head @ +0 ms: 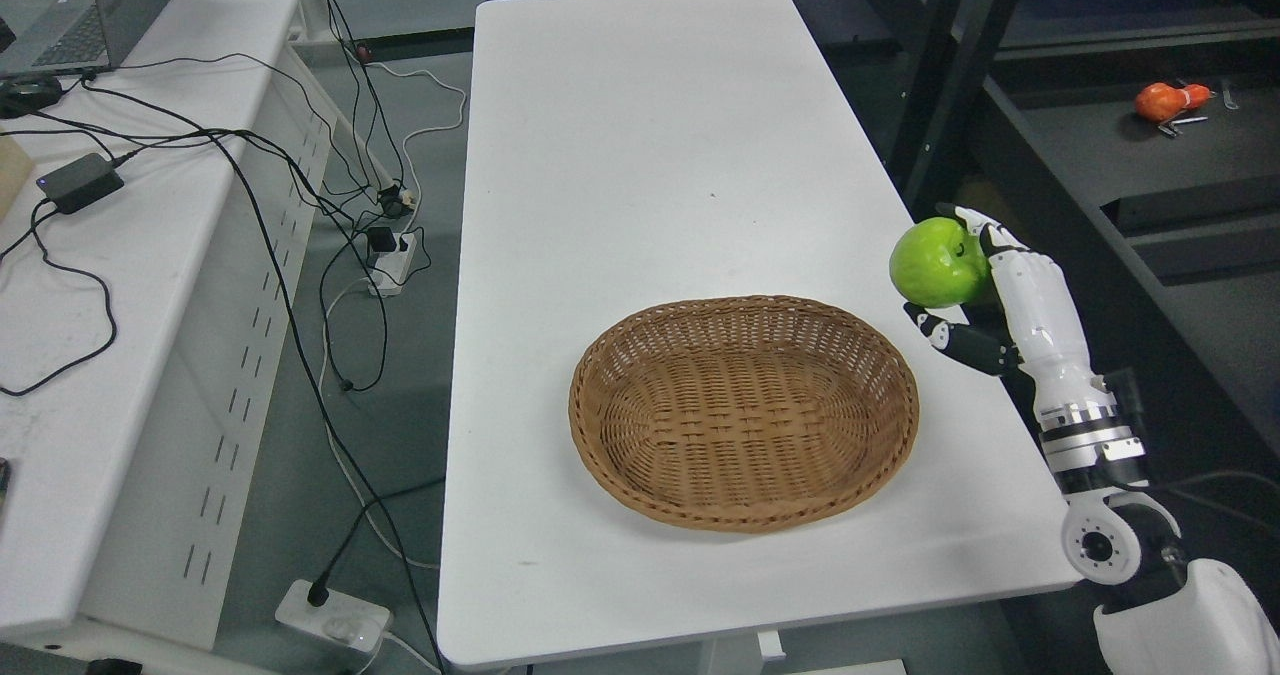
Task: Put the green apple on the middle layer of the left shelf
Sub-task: 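Carry the held apple while turning toward the black shelf tray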
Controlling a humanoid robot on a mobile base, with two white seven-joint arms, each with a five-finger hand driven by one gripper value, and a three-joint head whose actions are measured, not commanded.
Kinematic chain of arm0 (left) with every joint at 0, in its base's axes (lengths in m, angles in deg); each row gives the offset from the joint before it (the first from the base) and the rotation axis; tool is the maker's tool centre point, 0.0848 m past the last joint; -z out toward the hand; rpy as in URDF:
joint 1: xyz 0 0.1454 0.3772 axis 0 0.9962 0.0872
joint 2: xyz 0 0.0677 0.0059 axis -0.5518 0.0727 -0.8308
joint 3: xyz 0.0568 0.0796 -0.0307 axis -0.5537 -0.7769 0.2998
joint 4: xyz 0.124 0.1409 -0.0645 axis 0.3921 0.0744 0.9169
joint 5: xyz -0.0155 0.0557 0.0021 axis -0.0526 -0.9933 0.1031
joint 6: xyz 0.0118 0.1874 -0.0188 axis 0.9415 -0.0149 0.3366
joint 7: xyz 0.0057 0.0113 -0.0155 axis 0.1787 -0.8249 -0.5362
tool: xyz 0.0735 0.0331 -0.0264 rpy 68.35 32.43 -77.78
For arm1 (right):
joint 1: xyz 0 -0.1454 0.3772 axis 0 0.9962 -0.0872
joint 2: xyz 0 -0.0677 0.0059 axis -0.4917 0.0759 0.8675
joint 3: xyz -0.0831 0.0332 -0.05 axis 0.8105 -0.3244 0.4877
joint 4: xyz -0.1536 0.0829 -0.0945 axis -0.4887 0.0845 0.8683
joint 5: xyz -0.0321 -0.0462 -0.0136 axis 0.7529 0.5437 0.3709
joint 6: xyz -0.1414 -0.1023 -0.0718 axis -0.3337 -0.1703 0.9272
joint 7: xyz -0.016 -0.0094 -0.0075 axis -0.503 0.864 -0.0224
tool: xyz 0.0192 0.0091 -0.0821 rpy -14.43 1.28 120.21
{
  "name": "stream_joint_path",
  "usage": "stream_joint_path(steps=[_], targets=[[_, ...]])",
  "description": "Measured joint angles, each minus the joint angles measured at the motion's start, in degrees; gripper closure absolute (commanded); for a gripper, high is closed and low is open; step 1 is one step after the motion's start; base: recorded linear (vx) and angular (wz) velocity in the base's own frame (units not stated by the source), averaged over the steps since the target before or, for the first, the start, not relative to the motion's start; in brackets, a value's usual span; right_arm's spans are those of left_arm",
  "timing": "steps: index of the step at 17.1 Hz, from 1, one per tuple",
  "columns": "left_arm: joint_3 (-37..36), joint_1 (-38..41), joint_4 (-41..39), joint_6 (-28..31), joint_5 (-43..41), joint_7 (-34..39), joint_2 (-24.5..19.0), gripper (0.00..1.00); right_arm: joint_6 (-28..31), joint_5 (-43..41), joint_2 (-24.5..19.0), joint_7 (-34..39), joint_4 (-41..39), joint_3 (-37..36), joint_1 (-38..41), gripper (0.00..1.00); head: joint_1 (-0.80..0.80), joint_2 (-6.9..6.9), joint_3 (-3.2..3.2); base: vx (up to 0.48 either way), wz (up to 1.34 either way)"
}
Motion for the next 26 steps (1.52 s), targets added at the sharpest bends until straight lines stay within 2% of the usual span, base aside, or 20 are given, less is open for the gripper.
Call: stream_joint_path(steps=[8,20,26], targets=[[0.0,0.0,0.0,0.0,0.0,0.0,0.0,0.00,0.8,0.1,-3.9,-0.9,-1.9,-2.9,2.5,0.99,0.00,0.00,0.00,-0.374,0.00],[0.0,0.1,0.0,-0.1,0.0,0.0,0.0,0.00,0.2,-0.1,-6.2,-0.2,-2.9,-4.3,5.4,0.99,0.00,0.00,0.00,-0.429,-0.13],[0.0,0.0,0.0,-0.2,0.0,0.0,0.0,0.00,0.2,-0.1,-6.8,-0.2,-3.1,-4.4,6.1,0.99,0.00,0.00,0.00,-0.152,-1.59]])
